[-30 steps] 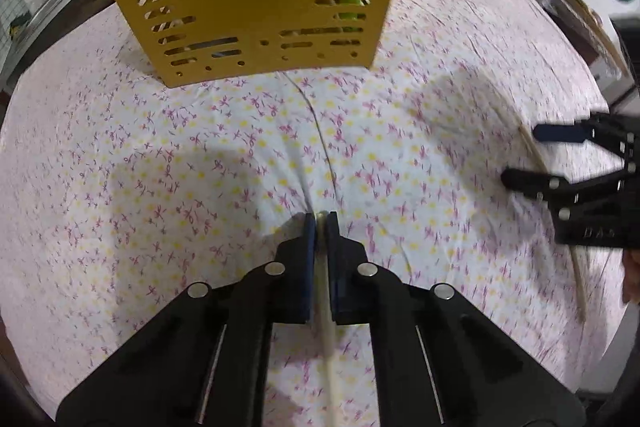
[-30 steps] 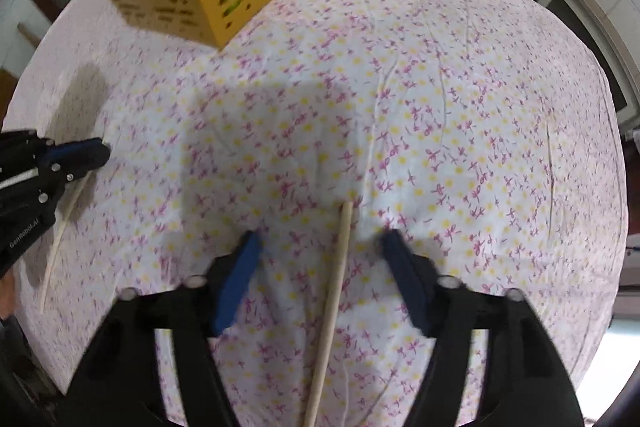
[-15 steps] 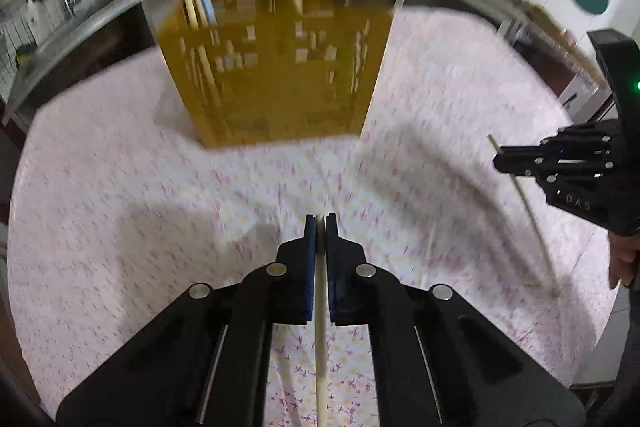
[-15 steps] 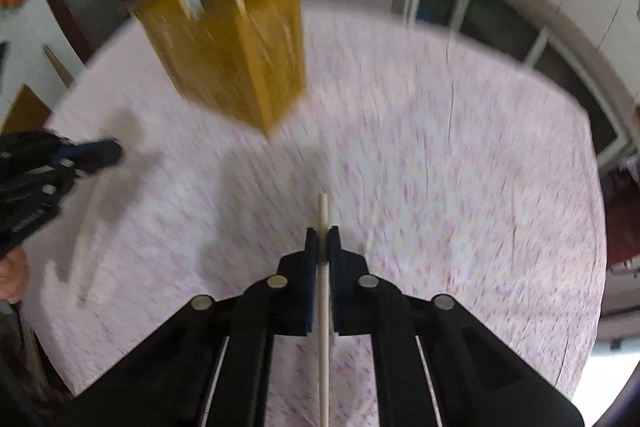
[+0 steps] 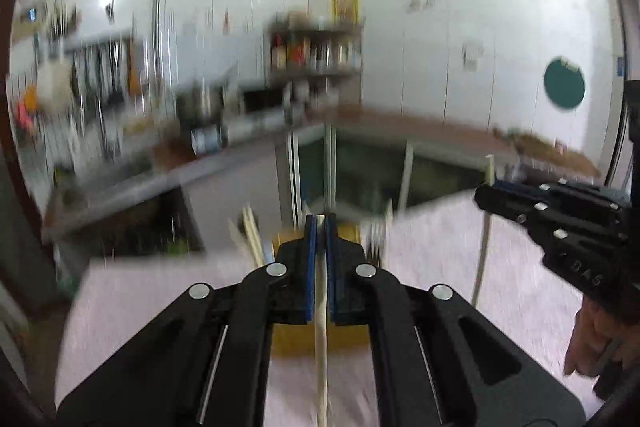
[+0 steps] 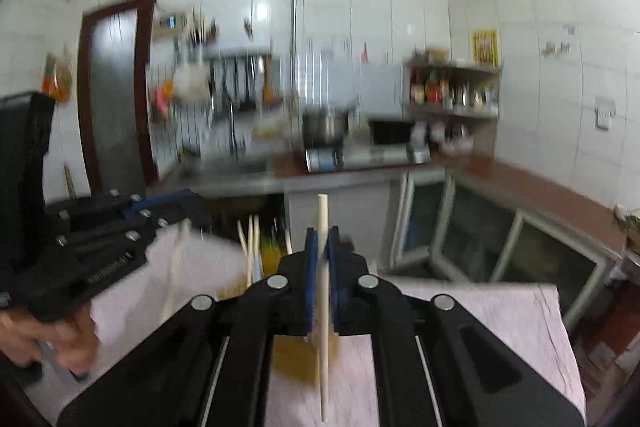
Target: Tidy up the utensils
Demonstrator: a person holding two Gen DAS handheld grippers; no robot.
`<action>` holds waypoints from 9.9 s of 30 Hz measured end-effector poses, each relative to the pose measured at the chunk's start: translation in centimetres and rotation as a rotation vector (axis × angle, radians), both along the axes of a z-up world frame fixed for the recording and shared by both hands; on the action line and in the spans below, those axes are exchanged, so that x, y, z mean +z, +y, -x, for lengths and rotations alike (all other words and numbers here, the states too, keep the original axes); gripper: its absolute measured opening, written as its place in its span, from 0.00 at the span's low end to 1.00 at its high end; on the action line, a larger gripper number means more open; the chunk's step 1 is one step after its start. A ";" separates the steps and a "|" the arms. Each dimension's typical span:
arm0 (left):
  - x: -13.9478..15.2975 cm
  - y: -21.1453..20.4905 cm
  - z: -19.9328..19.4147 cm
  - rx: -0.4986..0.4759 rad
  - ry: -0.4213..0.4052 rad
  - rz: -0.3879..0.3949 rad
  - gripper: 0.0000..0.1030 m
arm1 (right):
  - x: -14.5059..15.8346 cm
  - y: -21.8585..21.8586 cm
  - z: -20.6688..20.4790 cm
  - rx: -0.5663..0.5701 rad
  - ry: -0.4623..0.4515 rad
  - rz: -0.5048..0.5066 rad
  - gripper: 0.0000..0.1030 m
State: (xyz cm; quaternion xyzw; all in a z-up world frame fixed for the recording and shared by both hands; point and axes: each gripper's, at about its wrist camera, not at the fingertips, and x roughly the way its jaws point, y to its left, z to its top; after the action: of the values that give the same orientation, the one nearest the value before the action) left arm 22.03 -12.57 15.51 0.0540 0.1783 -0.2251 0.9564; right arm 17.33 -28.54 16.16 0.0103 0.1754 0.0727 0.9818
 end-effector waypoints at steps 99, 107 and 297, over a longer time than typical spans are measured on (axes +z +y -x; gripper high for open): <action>-16.0 13.6 12.2 0.354 -0.081 0.104 0.96 | -19.2 -0.9 14.9 -0.199 -0.015 0.002 0.95; -16.0 13.3 12.3 0.360 -0.095 0.088 0.96 | -19.0 -1.4 15.0 -0.201 -0.018 -0.022 0.95; -16.0 13.1 12.5 0.380 -0.076 0.107 0.96 | -18.9 -1.1 15.3 -0.208 -0.007 -0.019 0.95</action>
State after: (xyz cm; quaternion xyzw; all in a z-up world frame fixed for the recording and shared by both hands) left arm 9.51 0.54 -0.54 -0.0232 0.1369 -0.0474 0.9892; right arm 2.01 -29.62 -2.77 0.0375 0.1691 -0.0278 0.9845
